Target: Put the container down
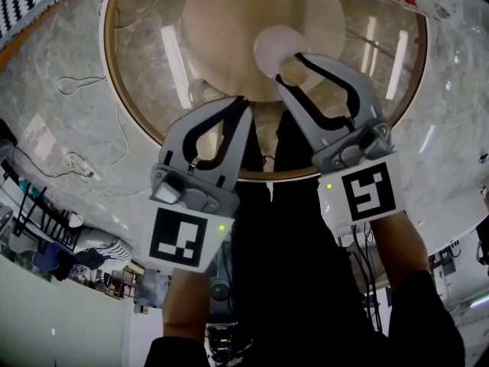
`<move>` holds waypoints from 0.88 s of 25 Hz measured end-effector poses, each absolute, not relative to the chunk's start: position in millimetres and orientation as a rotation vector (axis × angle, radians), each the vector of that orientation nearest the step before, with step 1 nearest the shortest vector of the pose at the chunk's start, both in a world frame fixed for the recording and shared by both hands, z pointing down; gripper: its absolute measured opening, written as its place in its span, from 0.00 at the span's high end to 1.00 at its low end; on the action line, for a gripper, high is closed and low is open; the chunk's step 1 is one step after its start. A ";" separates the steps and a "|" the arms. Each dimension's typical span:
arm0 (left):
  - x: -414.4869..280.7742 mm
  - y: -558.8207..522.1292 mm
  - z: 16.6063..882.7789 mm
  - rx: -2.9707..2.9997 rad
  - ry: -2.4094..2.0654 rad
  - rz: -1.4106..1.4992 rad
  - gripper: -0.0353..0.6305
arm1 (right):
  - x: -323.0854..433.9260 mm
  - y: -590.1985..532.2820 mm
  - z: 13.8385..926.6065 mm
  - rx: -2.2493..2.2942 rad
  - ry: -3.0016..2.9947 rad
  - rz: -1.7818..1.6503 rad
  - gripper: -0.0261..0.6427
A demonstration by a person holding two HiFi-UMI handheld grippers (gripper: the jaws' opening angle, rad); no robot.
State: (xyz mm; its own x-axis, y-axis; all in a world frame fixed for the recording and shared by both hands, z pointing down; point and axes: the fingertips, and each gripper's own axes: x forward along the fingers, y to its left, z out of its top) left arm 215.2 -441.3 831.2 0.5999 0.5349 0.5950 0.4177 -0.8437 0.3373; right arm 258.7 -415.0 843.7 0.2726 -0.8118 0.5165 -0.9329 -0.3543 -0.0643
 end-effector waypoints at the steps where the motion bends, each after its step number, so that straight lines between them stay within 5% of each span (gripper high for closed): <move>1: 213.5 -441.9 830.4 2.657 0.792 1.076 0.91 | 258.0 -415.2 842.8 2.298 -1.605 0.683 0.77; 22: 187.5 -424.8 721.6 2.743 0.808 1.008 0.91 | 241.3 -400.1 740.9 2.330 -1.502 0.556 0.69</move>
State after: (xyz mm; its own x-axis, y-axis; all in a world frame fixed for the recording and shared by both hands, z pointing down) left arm 187.5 -424.8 721.6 0.6381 0.5167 0.5708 0.4443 -0.8526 0.2752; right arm 241.3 -400.1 740.9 0.3736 -0.7935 0.4805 -0.9150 -0.4001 0.0508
